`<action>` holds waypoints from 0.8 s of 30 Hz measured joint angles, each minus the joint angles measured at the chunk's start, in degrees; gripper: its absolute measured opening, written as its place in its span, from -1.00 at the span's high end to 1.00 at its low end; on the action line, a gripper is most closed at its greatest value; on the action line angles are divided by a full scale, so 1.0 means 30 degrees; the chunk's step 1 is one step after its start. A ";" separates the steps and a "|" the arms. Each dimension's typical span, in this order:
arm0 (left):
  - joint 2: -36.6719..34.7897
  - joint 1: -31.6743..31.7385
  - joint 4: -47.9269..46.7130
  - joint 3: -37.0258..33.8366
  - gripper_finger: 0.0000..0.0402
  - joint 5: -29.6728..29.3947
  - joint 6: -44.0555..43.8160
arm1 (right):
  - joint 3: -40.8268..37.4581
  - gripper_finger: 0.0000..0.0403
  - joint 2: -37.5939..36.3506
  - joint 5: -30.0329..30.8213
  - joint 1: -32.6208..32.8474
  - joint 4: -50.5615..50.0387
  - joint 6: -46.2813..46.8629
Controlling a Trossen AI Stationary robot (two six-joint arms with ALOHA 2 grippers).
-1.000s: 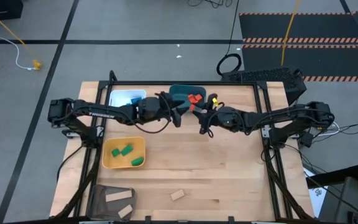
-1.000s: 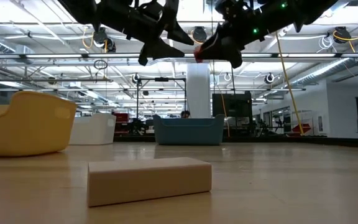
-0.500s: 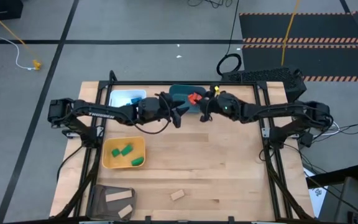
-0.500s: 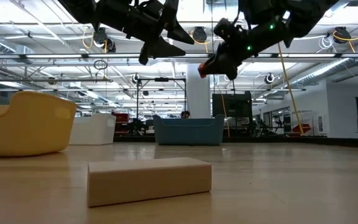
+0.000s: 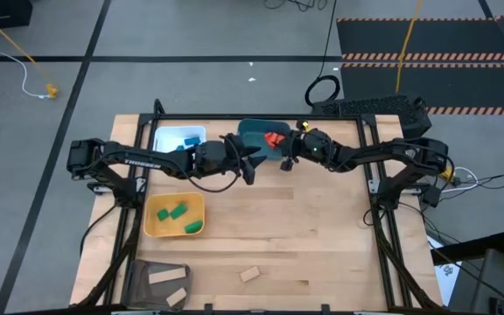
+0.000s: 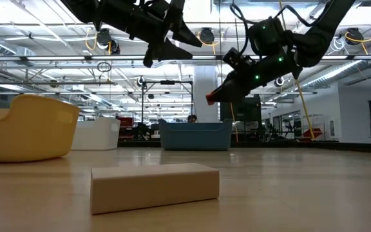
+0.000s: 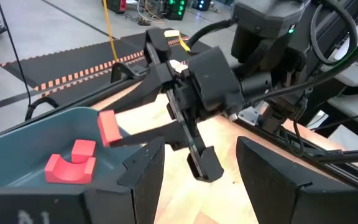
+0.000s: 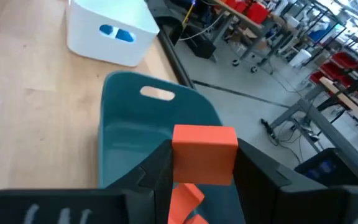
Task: Sort & place blocks by color
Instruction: Put the orange wooden block into the blue bin, then put the brown wooden block into the black bin
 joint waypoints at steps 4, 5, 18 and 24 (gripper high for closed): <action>0.0000 0.0000 -0.0088 0.0000 0.00 -0.0007 0.0007 | -0.0004 0.35 0.0389 -0.0022 0.0000 0.0068 0.0652; 0.0000 0.0000 -0.0118 0.0000 0.00 -0.0007 0.0009 | -0.0004 0.33 0.0472 -0.0022 0.0000 0.0227 0.0904; 0.0000 -0.0100 -0.0776 0.0000 0.00 0.0007 -0.0319 | 0.0003 -0.07 0.0468 0.0022 -0.0197 0.0032 0.2070; 0.0000 -0.0412 -0.4467 0.0001 0.00 0.2168 -0.2552 | 0.0004 -0.09 -0.0904 0.0145 0.0373 -0.0766 0.3488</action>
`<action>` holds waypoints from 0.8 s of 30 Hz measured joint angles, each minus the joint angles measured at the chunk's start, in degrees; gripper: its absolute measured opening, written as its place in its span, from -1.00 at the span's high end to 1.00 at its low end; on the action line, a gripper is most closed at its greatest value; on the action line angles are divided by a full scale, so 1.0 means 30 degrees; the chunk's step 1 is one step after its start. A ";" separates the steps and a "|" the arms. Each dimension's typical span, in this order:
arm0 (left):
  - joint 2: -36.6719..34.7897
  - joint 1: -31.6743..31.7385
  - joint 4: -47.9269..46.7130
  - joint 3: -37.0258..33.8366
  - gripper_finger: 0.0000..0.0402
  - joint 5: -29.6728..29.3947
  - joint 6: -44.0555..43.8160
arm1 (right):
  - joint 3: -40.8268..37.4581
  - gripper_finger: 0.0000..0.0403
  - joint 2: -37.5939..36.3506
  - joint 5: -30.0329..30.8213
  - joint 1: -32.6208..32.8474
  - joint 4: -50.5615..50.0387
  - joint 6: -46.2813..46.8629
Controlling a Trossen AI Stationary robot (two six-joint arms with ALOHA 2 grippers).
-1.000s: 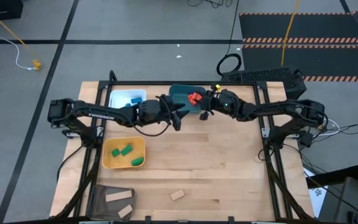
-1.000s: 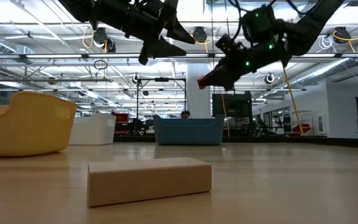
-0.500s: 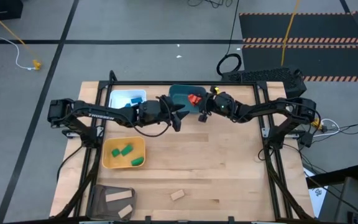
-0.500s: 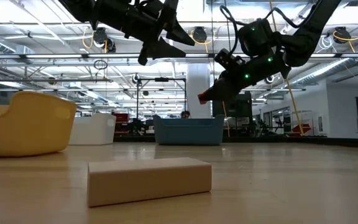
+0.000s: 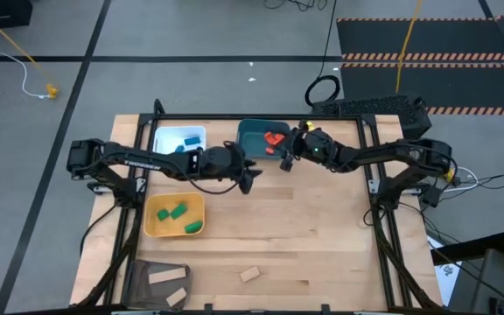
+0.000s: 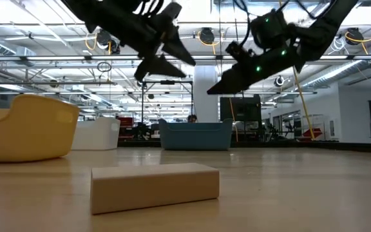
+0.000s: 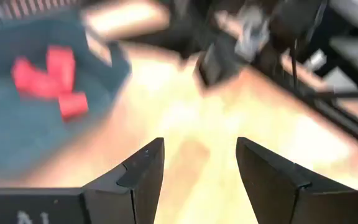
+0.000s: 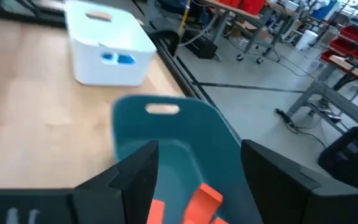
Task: Sort & place blocks by color
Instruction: Put the brown wooden block into the black bin
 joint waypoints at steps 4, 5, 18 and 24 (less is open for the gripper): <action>0.0108 -0.0746 -0.2110 -0.0001 0.00 0.1316 -0.2191 | 0.0007 -0.06 -0.2092 0.0008 0.0929 -0.2156 0.0835; 0.0270 -0.1154 -0.2104 -0.0001 0.00 0.1343 -0.2541 | 0.0007 -0.05 -0.2703 0.0013 0.1229 -0.2753 0.1111; 0.2820 -0.5691 -0.0042 0.0006 0.00 0.1345 -0.4187 | 0.0007 -0.04 -0.8566 -0.0140 0.5118 -0.9647 0.6198; 0.3443 -0.6955 -0.0045 -0.0001 0.00 0.2608 -0.6676 | 0.0014 -0.04 -1.0212 -0.0167 0.7605 -1.2048 0.8564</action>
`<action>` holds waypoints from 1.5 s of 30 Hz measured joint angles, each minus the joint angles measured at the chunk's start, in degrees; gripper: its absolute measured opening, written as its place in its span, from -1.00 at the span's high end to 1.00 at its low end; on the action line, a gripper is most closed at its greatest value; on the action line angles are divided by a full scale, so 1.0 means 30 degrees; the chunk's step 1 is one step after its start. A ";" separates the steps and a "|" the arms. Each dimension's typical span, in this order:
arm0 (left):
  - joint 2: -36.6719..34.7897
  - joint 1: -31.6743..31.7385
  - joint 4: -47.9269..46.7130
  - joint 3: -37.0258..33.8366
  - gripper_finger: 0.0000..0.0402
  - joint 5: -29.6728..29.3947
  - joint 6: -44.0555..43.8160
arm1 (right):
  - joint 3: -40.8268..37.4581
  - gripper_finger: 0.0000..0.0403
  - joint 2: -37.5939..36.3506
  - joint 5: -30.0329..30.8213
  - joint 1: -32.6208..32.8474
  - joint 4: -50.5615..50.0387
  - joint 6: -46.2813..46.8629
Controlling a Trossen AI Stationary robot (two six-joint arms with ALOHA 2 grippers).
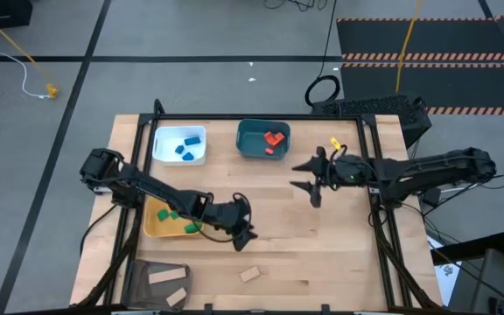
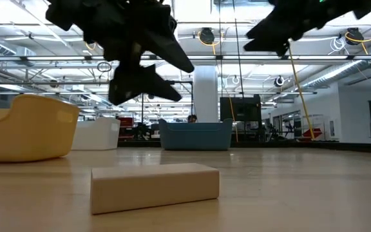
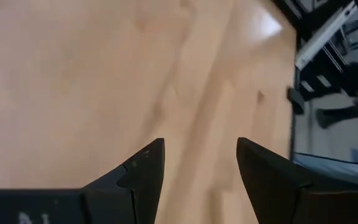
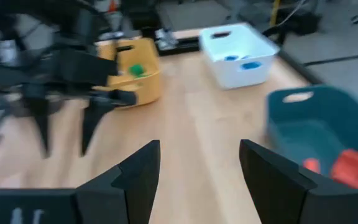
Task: Sort & place blocks by color
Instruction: Put the brown wooden block into the black bin
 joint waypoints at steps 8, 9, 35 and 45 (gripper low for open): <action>0.0047 -0.2007 -0.0179 0.0000 0.00 0.1236 -0.3435 | -0.0270 -0.04 -0.1497 0.0017 0.3608 -0.2375 0.3053; 0.0044 -0.2257 -0.0178 0.0000 0.00 0.1217 -0.3662 | -0.0516 -0.04 -0.1668 0.0018 0.4044 -0.2453 0.3481; 0.0039 -0.3986 0.2549 0.0007 0.00 -0.3019 -0.4887 | -1.2160 -0.04 -0.7515 0.0670 0.7809 1.3799 0.5284; 0.0039 -0.4431 0.2767 0.0007 0.00 -0.3313 -0.4644 | -1.2196 -0.04 -0.7390 0.0590 0.7809 1.1935 0.4859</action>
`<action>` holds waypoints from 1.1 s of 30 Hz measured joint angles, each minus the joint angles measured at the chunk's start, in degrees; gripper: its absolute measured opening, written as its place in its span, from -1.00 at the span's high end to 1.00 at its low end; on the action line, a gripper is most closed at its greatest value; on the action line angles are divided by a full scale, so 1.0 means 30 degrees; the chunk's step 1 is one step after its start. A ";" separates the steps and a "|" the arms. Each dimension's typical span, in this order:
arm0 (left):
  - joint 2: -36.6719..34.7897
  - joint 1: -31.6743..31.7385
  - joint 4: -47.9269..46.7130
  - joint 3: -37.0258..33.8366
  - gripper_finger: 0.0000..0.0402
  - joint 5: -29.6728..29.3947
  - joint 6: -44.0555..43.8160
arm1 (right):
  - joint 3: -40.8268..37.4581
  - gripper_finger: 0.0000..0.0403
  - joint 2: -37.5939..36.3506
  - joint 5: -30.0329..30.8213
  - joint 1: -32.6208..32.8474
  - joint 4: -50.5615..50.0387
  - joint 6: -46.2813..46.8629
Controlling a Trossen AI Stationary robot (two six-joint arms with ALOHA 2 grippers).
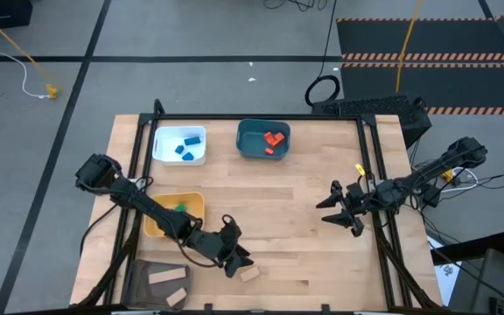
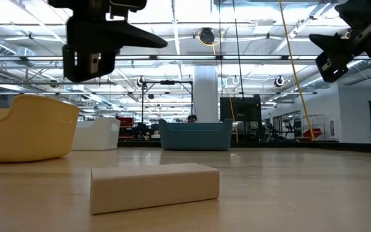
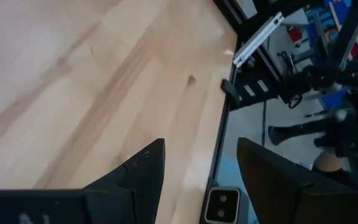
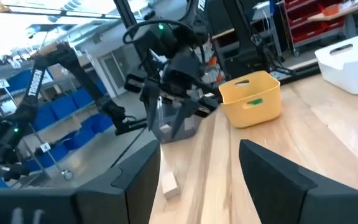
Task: Sort & place blocks by color
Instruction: Put the brown wooden block into the black bin
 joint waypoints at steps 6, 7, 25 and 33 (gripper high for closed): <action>0.0000 -0.0736 0.0157 0.0000 0.00 -0.0996 -0.0080 | -0.0022 -0.04 0.0027 -0.0007 0.0000 -0.0042 -0.0005; 0.0000 -0.0821 0.0346 0.0000 0.00 -0.1127 -0.0047 | -0.0022 -0.04 0.0022 -0.0007 0.0000 -0.0018 -0.0005; 0.2280 -0.1034 -0.9237 0.6522 0.00 -0.2149 0.3567 | -0.0051 -0.04 0.0042 -0.0015 0.0000 -0.0007 -0.0005; 0.3941 -0.1034 -0.8869 0.7239 0.00 -0.1676 0.2269 | -0.0054 -0.04 0.0078 -0.0022 0.0000 0.0054 -0.0005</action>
